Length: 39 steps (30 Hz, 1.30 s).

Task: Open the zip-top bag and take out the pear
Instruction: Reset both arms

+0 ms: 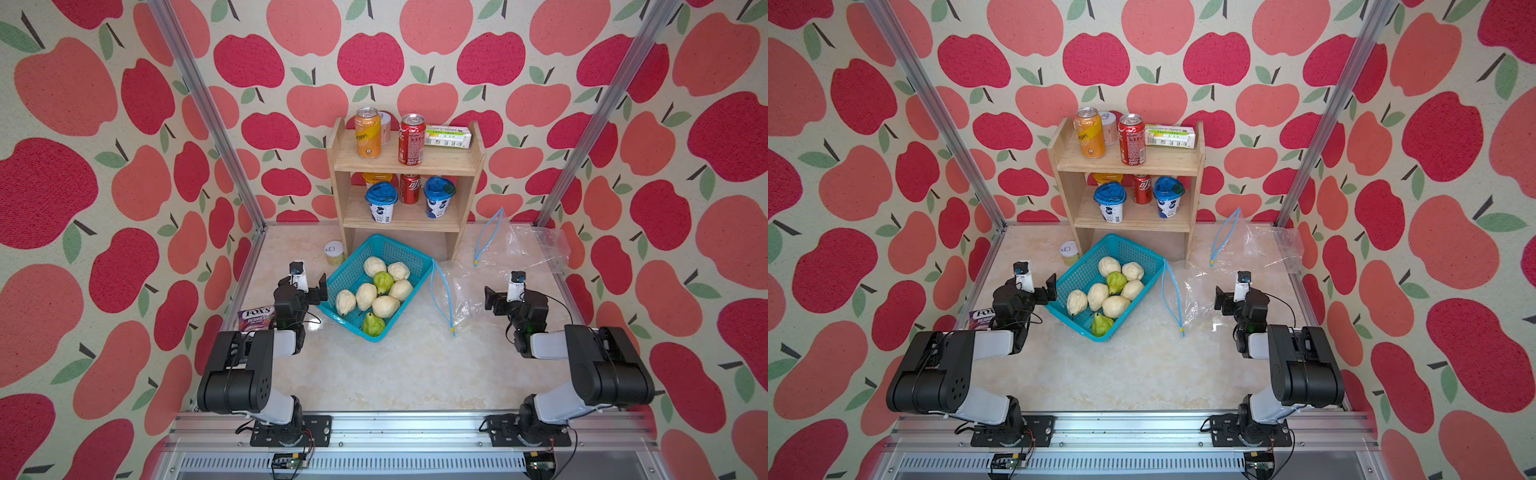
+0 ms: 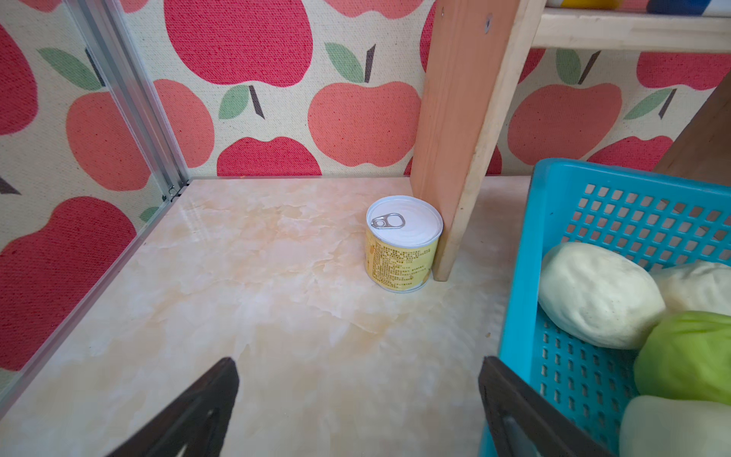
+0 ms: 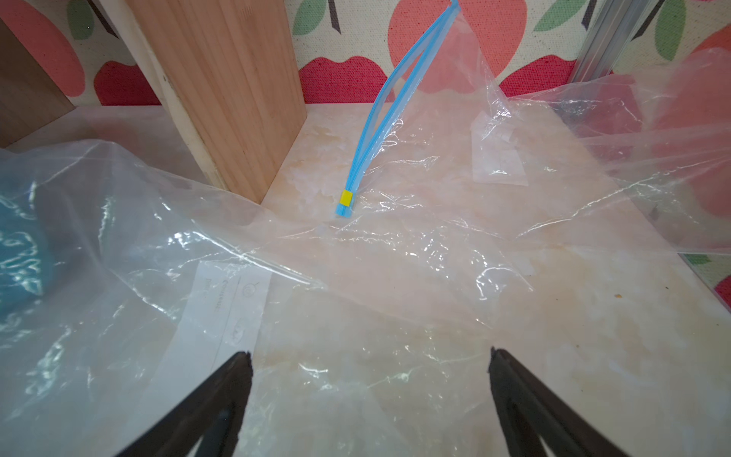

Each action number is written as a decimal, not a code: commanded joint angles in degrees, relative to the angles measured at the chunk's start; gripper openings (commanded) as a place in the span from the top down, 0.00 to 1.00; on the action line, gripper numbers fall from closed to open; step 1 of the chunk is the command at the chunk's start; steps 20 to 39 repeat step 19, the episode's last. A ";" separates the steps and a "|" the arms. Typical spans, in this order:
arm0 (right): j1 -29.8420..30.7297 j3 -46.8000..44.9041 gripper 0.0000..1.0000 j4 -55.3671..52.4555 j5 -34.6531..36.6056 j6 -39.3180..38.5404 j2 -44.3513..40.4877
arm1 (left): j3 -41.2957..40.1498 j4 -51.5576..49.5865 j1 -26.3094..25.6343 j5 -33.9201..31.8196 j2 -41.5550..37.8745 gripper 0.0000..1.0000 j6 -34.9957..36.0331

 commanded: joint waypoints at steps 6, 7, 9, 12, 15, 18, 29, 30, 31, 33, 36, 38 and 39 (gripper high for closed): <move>-0.49 -0.21 0.02 2.51 -1.05 0.67 0.53 | -0.13 -7.72 -1.49 -1.27 2.63 0.02 3.63; -0.51 -0.25 0.02 2.52 -1.07 0.74 0.48 | 0.00 -8.02 -1.07 -0.64 2.58 0.02 3.40; -0.49 -0.19 0.02 2.42 -1.08 0.74 0.56 | -0.10 -7.84 -1.22 -1.00 2.53 0.02 3.46; -0.47 -0.25 0.01 2.42 -1.09 0.83 0.53 | 0.16 -8.47 -1.65 -2.37 2.38 0.02 3.37; -0.49 -0.24 0.01 2.43 -1.10 0.80 0.48 | 0.29 -8.64 -1.52 -2.28 2.41 0.02 3.31; -0.53 -0.22 0.01 2.36 -1.09 0.78 0.55 | 0.18 -8.64 -0.80 -1.32 2.36 0.02 2.66; -0.54 -0.20 0.01 2.40 -1.11 0.76 0.51 | 0.25 -8.64 -0.58 -1.12 2.36 0.02 2.50; -0.54 -0.20 0.01 2.40 -1.11 0.76 0.51 | 0.25 -8.64 -0.58 -1.12 2.36 0.02 2.50; -0.54 -0.20 0.01 2.40 -1.11 0.76 0.51 | 0.25 -8.64 -0.58 -1.12 2.36 0.02 2.50; -0.54 -0.20 0.01 2.40 -1.11 0.76 0.51 | 0.25 -8.64 -0.58 -1.12 2.36 0.02 2.50; -0.54 -0.20 0.01 2.40 -1.11 0.76 0.51 | 0.25 -8.64 -0.58 -1.12 2.36 0.02 2.50; -0.54 -0.20 0.01 2.40 -1.11 0.76 0.51 | 0.25 -8.64 -0.58 -1.12 2.36 0.02 2.50; -0.54 -0.20 0.01 2.40 -1.11 0.76 0.51 | 0.25 -8.64 -0.58 -1.12 2.36 0.02 2.50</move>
